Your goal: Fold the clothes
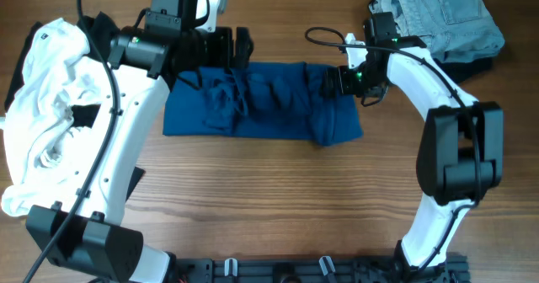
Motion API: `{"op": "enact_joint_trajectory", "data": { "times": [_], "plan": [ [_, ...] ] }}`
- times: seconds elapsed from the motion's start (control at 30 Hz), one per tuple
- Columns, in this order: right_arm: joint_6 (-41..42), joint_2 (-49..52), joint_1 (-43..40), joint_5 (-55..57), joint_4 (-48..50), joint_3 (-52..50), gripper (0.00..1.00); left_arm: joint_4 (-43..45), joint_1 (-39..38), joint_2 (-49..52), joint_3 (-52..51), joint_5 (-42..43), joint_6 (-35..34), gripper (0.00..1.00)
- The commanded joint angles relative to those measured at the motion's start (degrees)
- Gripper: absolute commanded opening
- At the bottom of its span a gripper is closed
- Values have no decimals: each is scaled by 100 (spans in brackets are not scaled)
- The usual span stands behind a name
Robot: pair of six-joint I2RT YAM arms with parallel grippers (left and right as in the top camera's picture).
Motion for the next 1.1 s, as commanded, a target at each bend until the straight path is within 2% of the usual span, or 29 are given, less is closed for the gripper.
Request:
{"op": "enact_joint_trajectory", "data": {
  "times": [0.0,0.1,0.23,0.4,0.5,0.53,0.63,0.7,0.77,0.8,0.83,0.87,0.9,1.07],
  "plan": [
    [-127,304,-101,-131,66,-37,100,-433,111,-7,33,-988,-24,100],
    [-455,485,-101,-555,52,-37,100,-745,201,-7,33,-1344,-24,100],
    [-1128,564,-98,-1818,92,-105,100,-931,308,-7,33,-1456,-7,100],
    [-1178,564,-94,-2870,138,-201,99,-1014,389,-4,31,-1456,-4,100],
    [-1169,564,-20,-3053,155,-284,100,-1010,393,-4,31,-1456,-4,100],
    [-1154,564,15,-3051,153,-306,97,-1012,393,-4,31,-1456,-7,100],
    [-1102,564,179,-3047,190,-374,85,-1012,393,-4,31,-1456,-7,100],
    [-817,566,315,-3023,291,-374,72,-1012,393,-2,31,-1456,-7,100],
    [-356,566,463,-2924,485,-374,66,-1014,393,2,31,-1456,-7,100],
    [-201,566,542,-2804,579,-374,59,-1016,393,2,31,-1456,-7,100],
    [-101,566,601,-2675,675,-374,39,-1021,393,2,31,-1456,-7,100],
    [15,566,640,-2509,754,-374,15,-1032,393,2,31,-1458,-4,100],
    [140,566,649,-2396,802,-372,4,-1038,393,2,31,-1458,-7,100],
    [352,463,330,-2197,811,-363,4,-1099,398,2,31,-1631,-7,100]
  ]
}}
